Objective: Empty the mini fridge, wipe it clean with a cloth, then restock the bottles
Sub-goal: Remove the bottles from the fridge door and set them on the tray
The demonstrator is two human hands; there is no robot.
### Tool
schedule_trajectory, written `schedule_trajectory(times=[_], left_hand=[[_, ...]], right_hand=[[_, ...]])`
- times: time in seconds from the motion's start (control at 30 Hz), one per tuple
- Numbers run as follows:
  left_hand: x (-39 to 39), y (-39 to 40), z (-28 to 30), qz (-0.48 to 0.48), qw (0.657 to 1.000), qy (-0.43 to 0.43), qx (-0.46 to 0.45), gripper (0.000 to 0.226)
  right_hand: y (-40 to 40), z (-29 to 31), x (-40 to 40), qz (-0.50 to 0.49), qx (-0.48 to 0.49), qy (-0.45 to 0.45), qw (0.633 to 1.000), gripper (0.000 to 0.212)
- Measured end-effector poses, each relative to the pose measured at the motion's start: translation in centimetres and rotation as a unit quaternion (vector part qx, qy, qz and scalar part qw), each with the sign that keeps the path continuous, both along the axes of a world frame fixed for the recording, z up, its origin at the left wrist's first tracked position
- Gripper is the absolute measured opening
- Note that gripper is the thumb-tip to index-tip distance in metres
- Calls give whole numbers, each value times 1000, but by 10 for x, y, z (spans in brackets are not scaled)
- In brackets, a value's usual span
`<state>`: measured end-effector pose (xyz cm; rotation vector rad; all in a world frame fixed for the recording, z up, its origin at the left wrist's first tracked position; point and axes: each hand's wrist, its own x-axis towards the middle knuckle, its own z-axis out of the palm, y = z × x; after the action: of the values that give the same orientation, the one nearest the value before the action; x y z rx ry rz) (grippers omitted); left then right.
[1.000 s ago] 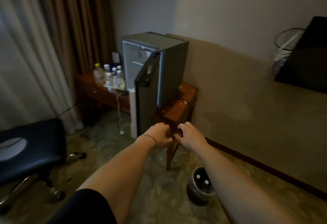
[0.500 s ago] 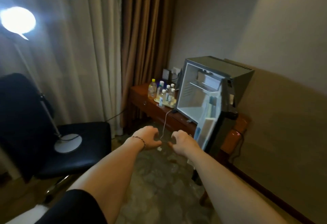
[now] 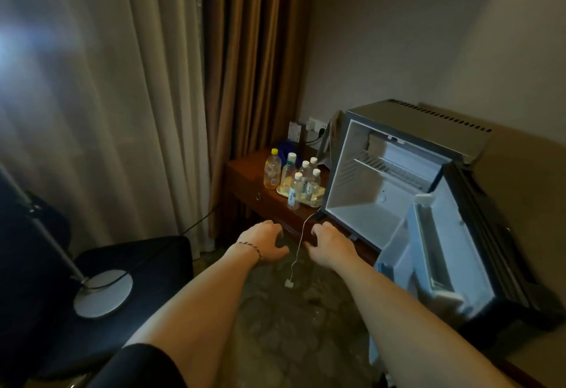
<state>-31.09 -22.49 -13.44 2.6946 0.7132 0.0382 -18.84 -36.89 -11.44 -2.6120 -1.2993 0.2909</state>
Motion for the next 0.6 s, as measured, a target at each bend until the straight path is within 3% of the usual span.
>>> schedule_trajectory(times=[0.3,0.6], left_hand=[[116,120,5,41,999,-1,1,42],[229,222,-6,0,1000,-8,-17,44]], right_hand=[[115,-9,132,-14,14,-2,1000,34],[215,-25,224,-54,-4,22,998,43]])
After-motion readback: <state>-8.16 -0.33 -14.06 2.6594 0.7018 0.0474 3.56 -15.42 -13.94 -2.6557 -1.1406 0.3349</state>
